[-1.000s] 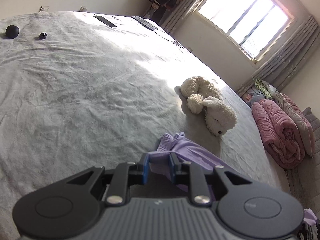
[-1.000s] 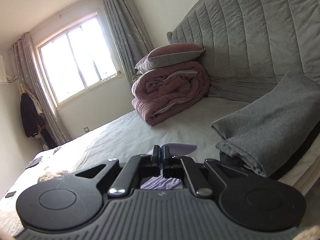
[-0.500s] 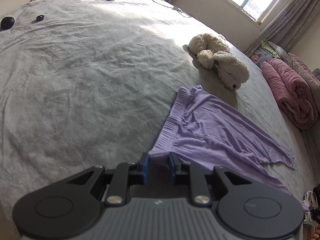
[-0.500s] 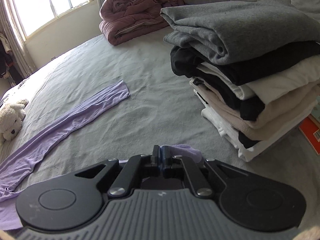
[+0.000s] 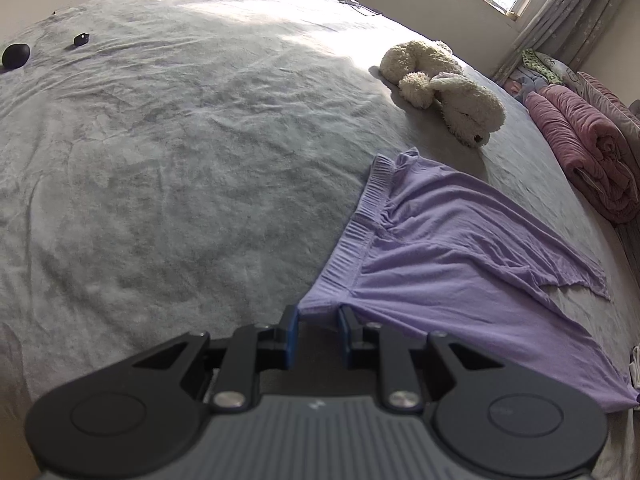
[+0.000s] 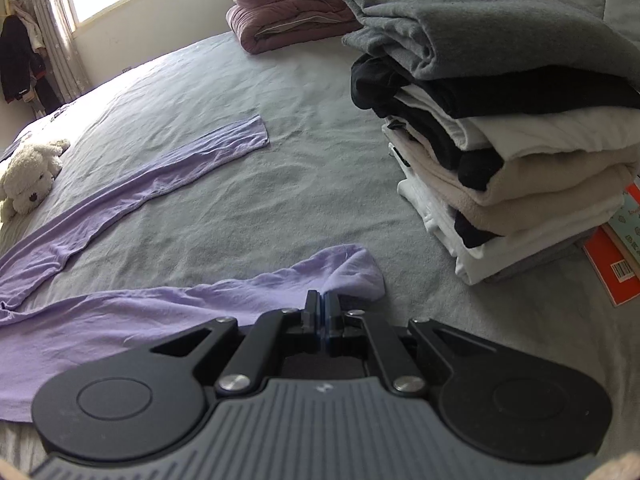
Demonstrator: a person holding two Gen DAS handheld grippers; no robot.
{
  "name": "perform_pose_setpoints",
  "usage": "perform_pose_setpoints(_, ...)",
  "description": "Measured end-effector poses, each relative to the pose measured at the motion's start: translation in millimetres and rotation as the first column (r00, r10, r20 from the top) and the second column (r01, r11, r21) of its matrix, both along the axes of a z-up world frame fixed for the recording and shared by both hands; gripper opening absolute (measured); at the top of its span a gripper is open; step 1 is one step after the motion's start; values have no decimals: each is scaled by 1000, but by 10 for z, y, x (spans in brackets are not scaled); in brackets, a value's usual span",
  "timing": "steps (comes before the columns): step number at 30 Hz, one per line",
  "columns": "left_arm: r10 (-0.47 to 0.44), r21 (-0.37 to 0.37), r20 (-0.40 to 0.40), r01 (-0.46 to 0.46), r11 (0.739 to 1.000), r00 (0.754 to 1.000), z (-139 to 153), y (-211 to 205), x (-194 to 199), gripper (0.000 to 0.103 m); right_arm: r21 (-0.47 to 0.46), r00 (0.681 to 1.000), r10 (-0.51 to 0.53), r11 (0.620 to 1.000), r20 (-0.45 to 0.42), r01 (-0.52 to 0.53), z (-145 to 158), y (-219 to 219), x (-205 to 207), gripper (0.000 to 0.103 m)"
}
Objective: Fold clothes
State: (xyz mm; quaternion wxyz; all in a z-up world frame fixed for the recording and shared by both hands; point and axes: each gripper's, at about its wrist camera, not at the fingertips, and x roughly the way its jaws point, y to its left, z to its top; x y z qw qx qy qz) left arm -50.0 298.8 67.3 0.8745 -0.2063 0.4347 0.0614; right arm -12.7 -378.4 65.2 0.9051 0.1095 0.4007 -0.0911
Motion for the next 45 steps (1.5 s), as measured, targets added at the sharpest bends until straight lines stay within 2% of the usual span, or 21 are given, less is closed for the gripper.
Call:
perform_pose_setpoints(3,-8,25,-22,9,1000,1000,-40,-26,13,21,-17,999,31,999,-18,-31,-32,19,-43,3)
perform_pose_setpoints(7,-23,67,-43,26,997,999,-75,-79,15,21,-15,1000,17,1000,-15,-17,-27,-69,-80,3)
perform_pose_setpoints(8,-26,76,-44,30,997,999,-73,-84,18,21,-19,1000,5,1000,4,-5,5,-109,-93,11)
perform_pose_setpoints(9,-29,74,-46,32,997,999,-73,-76,20,21,-9,1000,-7,1000,16,7,28,-154,-107,15)
perform_pose_setpoints(12,-20,46,-62,23,999,998,-84,-12,27,21,27,998,-51,998,24,51,32,-294,-122,15)
perform_pose_setpoints(14,13,24,-70,-11,1000,997,-95,70,25,26,28,997,-80,996,-11,80,-32,-373,-90,15)
perform_pose_setpoints(17,45,44,-76,-42,998,996,-104,92,23,36,29,994,-96,995,-48,97,-113,-432,-36,16)
perform_pose_setpoints(18,48,52,-77,-44,998,996,-106,80,27,37,34,993,-98,994,-58,100,-139,-448,-15,18)
perform_pose_setpoints(20,46,68,-79,-40,997,996,-107,45,38,37,38,992,-97,994,-86,100,-205,-464,42,32)
perform_pose_setpoints(21,46,73,-79,-40,997,996,-104,39,39,37,42,992,-93,994,-91,97,-223,-462,67,35)
perform_pose_setpoints(26,55,79,-78,-48,996,995,-86,80,35,43,98,992,-87,991,-88,95,-276,-477,166,47)
perform_pose_setpoints(28,84,80,-73,-78,994,994,-59,132,24,44,112,994,-69,991,-86,78,-295,-444,212,47)
perform_pose_setpoints(29,108,104,-69,-101,989,992,-42,154,18,43,119,995,-59,991,-85,69,-305,-427,236,47)
perform_pose_setpoints(30,128,126,-66,-119,985,990,-31,178,15,42,106,996,-56,992,-72,63,-275,-403,227,46)
perform_pose_setpoints(32,160,157,-59,-149,976,985,-17,230,12,42,76,998,-51,996,-42,54,-204,-354,200,11)
perform_pose_setpoints(33,176,173,-55,-164,971,983,-11,256,11,42,61,998,-48,997,-27,50,-169,-330,186,8)
perform_pose_setpoints(38,148,50,-82,-144,988,986,-95,288,36,42,-16,998,-31,999,46,32,7,-208,119,7)
perform_pose_setpoints(42,125,56,-77,-121,991,989,-103,203,57,42,-78,995,-34,996,98,42,161,-206,-73,7)
perform_pose_setpoints(45,110,55,-78,-106,993,991,-106,156,75,42,-182,998,-47,982,49,55,113,-221,-70,5)
